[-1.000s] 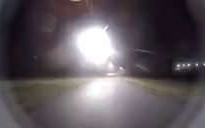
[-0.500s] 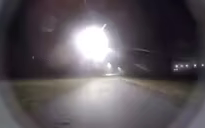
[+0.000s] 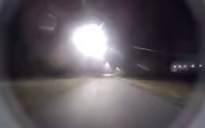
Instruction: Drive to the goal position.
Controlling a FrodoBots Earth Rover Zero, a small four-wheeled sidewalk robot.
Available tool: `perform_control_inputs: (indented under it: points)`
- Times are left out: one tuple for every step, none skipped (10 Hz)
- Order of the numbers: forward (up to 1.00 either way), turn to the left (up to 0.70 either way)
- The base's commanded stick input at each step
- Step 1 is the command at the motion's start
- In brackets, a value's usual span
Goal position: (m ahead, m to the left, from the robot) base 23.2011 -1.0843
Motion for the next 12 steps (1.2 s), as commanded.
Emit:
perform_control_inputs:
  points:
    - [1.00,0.00]
    - [1.00,0.04]
    - [1.00,0.09]
    - [1.00,0.12]
    - [1.00,0.11]
    - [1.00,0.09]
    - [1.00,0.07]
    - [1.00,0.07]
    - [1.00,0.07]
    - [1.00,0.07]
    - [1.00,0.06]
    - [1.00,0.06]
